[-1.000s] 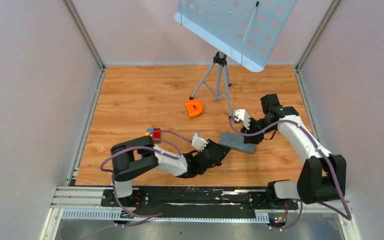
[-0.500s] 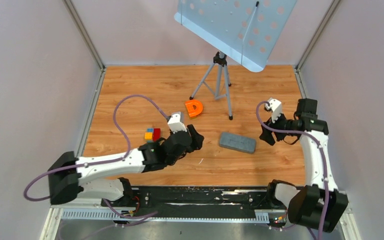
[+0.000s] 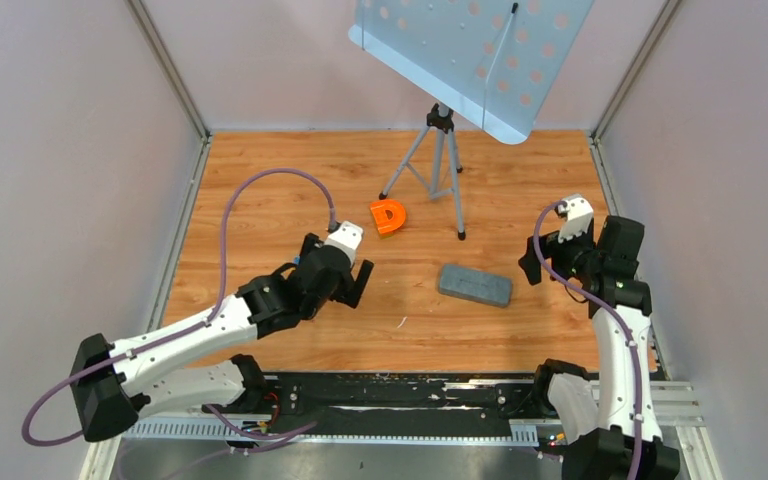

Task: Organize the sunglasses
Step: Reset both arms

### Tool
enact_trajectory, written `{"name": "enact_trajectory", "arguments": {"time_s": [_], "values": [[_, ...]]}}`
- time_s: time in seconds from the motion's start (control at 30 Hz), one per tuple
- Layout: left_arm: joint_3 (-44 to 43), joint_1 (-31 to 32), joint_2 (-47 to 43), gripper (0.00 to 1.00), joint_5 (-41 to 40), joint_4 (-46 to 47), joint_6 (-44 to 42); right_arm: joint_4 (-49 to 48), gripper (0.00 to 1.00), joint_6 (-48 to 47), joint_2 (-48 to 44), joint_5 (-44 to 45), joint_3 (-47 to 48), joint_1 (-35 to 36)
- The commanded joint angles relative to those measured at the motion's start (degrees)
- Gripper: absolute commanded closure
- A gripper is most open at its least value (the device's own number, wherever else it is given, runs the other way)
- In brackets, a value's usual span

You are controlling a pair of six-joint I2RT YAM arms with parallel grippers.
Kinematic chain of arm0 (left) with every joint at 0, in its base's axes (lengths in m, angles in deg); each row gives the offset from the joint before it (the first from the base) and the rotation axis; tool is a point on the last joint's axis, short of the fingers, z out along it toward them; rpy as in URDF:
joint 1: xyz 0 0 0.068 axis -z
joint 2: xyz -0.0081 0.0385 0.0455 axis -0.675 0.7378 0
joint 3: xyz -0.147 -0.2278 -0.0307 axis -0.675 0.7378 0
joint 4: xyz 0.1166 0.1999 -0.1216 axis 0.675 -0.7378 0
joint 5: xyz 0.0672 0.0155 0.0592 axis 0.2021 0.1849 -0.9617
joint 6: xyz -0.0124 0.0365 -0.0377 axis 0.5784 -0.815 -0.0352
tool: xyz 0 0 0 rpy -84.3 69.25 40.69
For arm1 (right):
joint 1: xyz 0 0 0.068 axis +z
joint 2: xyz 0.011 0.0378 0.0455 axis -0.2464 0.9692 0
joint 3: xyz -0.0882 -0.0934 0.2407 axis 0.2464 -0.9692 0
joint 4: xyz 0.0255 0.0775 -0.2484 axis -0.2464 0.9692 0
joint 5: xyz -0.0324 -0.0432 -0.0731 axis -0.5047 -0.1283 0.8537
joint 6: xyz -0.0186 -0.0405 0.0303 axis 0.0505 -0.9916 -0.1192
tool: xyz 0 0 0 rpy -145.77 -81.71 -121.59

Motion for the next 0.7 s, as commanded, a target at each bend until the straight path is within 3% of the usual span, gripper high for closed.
{"name": "enact_trajectory", "arguments": {"time_s": [0.0,0.13,0.2,0.3,0.67], "values": [[-1.3,-9.1,-3.0,0.01,6.7,-2.0,-4.1,-4.1,0.01,12.2,0.7,7.2,-0.2,-0.9],[-2.5,-15.4,-3.7,0.0,9.6,-1.4,-9.2,-5.6,0.0,13.6,0.7,9.1,-0.5,-0.9],[-0.7,-16.5,-3.2,0.0,8.6,0.5,-8.3,-6.8,0.0,14.1,0.7,9.5,-0.6,-0.8],[1.3,-17.6,-2.1,0.0,14.5,2.9,-7.5,-8.2,0.0,15.0,1.2,11.8,-0.8,-0.5],[2.2,-19.6,-5.3,0.0,7.5,3.2,-6.4,-8.3,0.0,12.8,0.9,8.9,-1.5,-0.4]]}}
